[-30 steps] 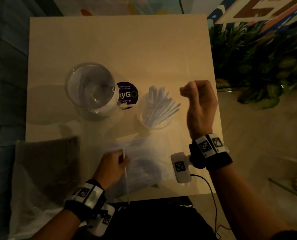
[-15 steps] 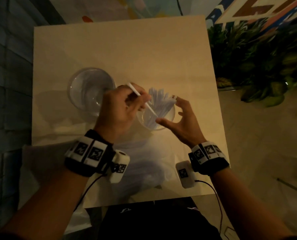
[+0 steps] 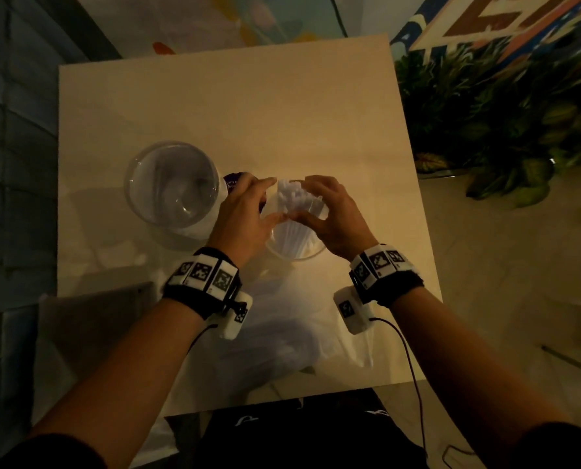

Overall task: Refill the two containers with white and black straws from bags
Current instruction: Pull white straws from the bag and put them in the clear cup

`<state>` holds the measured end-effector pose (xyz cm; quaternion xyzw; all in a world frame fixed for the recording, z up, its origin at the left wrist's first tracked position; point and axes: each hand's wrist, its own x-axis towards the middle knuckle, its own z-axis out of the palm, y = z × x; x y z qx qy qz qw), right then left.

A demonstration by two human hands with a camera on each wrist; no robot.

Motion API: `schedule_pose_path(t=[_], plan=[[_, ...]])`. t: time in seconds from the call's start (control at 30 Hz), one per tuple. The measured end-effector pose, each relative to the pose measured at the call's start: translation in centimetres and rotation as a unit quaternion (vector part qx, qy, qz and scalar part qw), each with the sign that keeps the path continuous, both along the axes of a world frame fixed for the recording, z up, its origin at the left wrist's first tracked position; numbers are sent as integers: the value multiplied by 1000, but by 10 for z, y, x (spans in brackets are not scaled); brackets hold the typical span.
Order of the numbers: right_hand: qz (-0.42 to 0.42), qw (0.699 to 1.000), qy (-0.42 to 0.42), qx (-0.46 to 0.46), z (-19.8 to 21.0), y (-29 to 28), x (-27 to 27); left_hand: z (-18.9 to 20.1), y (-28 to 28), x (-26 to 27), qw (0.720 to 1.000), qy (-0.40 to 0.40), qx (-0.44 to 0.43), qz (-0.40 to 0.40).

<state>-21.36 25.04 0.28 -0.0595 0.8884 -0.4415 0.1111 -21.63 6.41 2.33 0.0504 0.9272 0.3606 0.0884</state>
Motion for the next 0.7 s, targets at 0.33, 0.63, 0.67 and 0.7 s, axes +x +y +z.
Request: schedule_pose_path(t=[0.33,0.63,0.67,0.7], plan=[[-40,995,52,-72,17,-1,-6,16,-5,-16,992,87,91,-9],[-200,973,47,-102,35,36,34,16,-28,31,981,100,140,95],[-219,970,49,-93,35,44,44,19,-31,44,978,123,133,100],[-227,970,36,-80,34,52,55,20,-35,58,978,138,125,98]])
